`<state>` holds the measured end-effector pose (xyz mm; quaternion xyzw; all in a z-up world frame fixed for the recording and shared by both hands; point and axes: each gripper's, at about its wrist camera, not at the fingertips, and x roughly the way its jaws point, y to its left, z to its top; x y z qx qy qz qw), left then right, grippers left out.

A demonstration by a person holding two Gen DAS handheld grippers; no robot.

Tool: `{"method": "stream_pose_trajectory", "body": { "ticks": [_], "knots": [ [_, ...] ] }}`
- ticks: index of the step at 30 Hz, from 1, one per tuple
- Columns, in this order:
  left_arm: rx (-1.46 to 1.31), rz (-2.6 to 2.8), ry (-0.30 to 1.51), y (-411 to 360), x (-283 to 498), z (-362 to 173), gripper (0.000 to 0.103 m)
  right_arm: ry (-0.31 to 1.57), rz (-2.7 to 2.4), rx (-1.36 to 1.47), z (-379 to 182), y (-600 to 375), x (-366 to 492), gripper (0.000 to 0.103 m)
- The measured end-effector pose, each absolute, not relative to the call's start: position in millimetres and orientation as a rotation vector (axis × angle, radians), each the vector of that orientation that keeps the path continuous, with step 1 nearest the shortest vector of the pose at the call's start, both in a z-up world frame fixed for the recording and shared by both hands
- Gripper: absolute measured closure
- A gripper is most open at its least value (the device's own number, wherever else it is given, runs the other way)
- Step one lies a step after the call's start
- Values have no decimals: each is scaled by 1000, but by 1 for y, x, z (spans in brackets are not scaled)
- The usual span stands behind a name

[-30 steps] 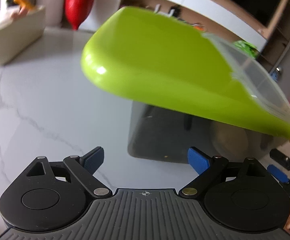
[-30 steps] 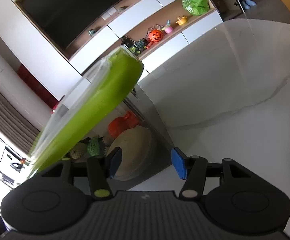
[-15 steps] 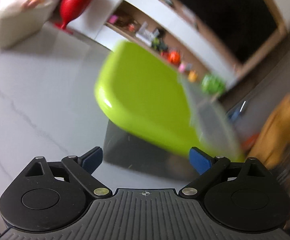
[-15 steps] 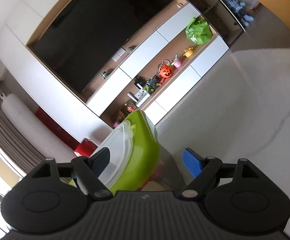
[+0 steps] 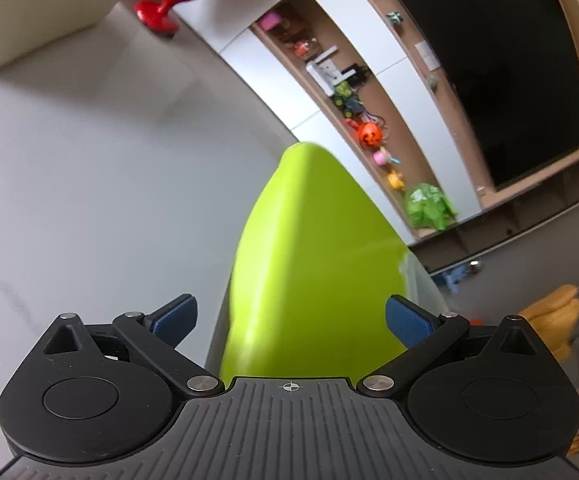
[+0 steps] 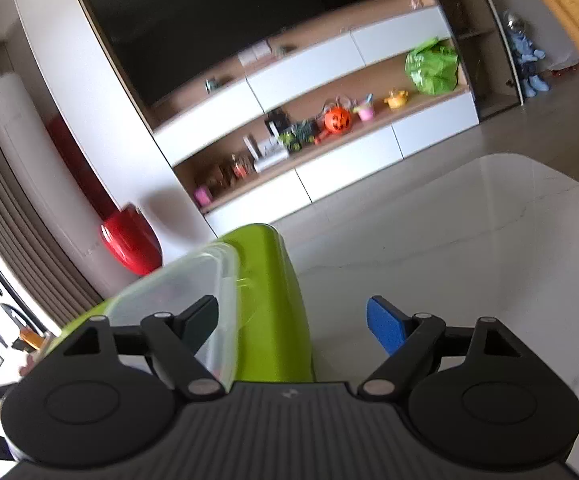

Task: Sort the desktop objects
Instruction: 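Lower the green lid onto the bin rim with both tools, then open both tools and pull them back from the lidded bin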

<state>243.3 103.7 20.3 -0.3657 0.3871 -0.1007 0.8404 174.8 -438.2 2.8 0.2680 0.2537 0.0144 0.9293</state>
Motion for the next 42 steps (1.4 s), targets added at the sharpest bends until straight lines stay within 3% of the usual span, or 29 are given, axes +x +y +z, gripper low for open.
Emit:
{"method": "stream_pose_trajectory", "body": {
  "ticks": [1, 2, 3, 4, 5, 6, 7, 10, 12, 14, 15, 24, 28, 32, 38, 42],
  "knots": [
    [-726, -200, 820, 96, 248, 25, 9, 539, 41, 554, 1, -437, 185, 20],
    [-677, -192, 822, 89, 252, 30, 25, 547, 76, 583, -3, -438, 191, 27],
    [-642, -174, 820, 84, 256, 37, 26, 543, 124, 621, -4, -439, 197, 38],
    [-621, -163, 813, 80, 261, 44, 26, 540, 143, 632, -1, -440, 202, 55],
    [-603, -158, 803, 77, 266, 51, 27, 531, 104, 590, 6, -437, 203, 78],
    [-585, -153, 794, 73, 272, 58, 27, 522, 65, 548, 13, -434, 205, 89],
    [-556, -149, 780, 68, 275, 63, 26, 524, 52, 513, 16, -431, 207, 97],
    [-502, -130, 777, 60, 280, 69, 24, 514, 70, 479, 17, -423, 210, 96],
    [-509, -124, 790, 59, 279, 65, 23, 502, 68, 466, 16, -419, 208, 88],
    [-504, -117, 803, 60, 281, 55, 21, 497, 68, 472, 13, -418, 206, 47],
    [-510, -119, 796, 62, 280, 51, 19, 493, 69, 489, 11, -419, 205, 39],
    [-506, -89, 714, 68, 272, 65, 17, 446, 21, 513, 13, -424, 176, 36],
    [-394, -60, 578, 60, 221, 110, 4, 397, 17, 486, 45, -419, 137, 25],
    [-264, -117, 529, 26, 151, 146, 0, 325, 85, 431, 85, -390, 79, 1],
    [-251, -177, 630, -1, 75, 162, 0, 344, 234, 331, 126, -332, 10, 0],
    [-181, -108, 642, -9, 38, 152, 0, 514, 219, 327, 129, -314, -7, 0]
  ]
}}
